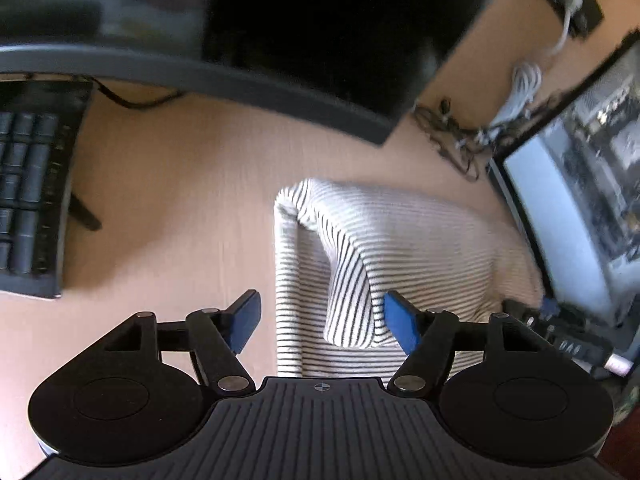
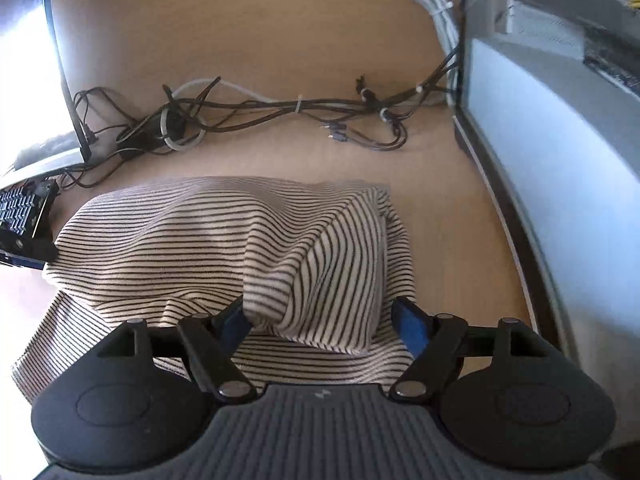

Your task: Fold clothes

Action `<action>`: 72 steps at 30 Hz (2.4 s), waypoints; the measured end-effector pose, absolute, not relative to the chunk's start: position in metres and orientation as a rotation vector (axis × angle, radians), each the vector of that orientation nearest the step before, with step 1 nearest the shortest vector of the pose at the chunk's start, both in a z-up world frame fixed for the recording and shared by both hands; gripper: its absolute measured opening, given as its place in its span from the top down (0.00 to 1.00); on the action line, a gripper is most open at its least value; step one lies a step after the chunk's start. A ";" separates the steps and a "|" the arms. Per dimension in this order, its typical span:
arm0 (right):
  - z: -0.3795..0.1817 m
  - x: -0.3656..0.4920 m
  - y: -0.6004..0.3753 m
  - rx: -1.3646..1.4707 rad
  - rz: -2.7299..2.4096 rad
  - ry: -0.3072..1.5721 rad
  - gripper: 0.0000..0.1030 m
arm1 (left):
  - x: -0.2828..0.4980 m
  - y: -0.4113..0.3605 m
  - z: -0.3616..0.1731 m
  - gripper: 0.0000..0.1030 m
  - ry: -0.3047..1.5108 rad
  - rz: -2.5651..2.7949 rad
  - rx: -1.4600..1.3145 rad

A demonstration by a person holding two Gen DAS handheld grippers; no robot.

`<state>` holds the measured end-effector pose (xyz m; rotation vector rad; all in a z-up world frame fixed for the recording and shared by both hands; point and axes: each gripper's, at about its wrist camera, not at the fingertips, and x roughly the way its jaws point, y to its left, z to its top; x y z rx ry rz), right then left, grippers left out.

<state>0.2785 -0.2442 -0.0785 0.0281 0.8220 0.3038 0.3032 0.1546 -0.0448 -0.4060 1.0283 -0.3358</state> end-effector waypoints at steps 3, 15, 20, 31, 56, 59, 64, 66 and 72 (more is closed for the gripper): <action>-0.062 0.269 -0.247 0.047 0.294 0.787 0.25 | 0.300 0.162 -0.031 0.16 1.004 -0.362 -0.475; -0.074 0.287 -0.247 0.245 0.225 0.824 0.23 | 0.324 0.128 -0.066 0.10 1.109 -0.390 -0.621; -0.086 0.302 -0.231 0.183 0.252 0.828 0.56 | 0.332 0.113 -0.078 0.35 1.105 -0.394 -0.615; -0.015 0.240 -0.251 0.215 0.383 0.692 0.70 | 0.278 0.123 0.004 0.73 0.931 -0.578 -0.459; -0.044 0.251 -0.236 0.067 0.369 0.697 0.18 | 0.277 0.094 -0.007 0.34 0.878 -0.625 -0.443; -0.074 0.260 -0.226 0.046 0.377 0.805 0.14 | 0.289 0.079 -0.045 0.30 1.041 -0.546 -0.461; -0.091 0.243 -0.225 -0.030 0.408 0.809 0.00 | 0.301 0.079 -0.067 0.06 1.094 -0.528 -0.575; -0.090 0.241 -0.227 -0.038 0.419 0.807 0.00 | 0.306 0.074 -0.067 0.00 1.098 -0.533 -0.577; -0.086 0.244 -0.234 0.008 0.407 0.808 0.00 | 0.310 0.054 -0.063 0.00 1.013 -0.527 -0.393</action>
